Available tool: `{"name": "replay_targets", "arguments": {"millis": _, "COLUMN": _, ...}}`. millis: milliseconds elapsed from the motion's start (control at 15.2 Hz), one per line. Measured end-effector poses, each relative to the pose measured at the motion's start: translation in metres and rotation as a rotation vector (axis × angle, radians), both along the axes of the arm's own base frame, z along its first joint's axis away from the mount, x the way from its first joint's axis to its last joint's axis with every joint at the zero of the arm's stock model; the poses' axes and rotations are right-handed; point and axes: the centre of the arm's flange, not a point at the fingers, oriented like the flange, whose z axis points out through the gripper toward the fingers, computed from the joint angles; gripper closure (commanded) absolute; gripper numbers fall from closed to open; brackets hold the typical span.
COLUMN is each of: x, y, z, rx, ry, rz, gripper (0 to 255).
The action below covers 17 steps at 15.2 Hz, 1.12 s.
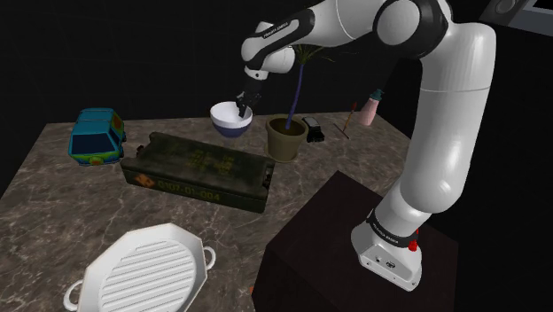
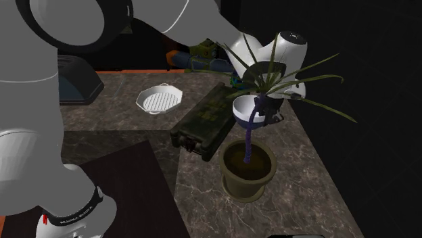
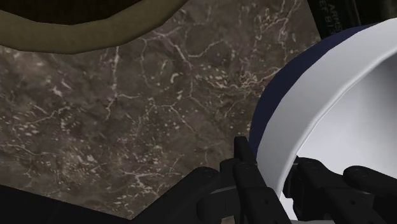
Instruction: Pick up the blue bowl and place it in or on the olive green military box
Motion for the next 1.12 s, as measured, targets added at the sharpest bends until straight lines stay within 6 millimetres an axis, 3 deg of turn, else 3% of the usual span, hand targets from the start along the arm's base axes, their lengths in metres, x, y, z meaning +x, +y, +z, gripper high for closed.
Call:
{"name": "replay_targets", "arguments": {"millis": 726, "x": 0.0, "y": 0.002, "z": 0.056, "rx": 0.0, "ry": 0.0, "rz": 0.0, "gripper": 255}}
{"name": "replay_targets", "arguments": {"millis": 1122, "x": -0.023, "y": 0.063, "z": 0.067, "rx": 0.0, "ry": 0.0, "rz": 0.001, "gripper": 255}}
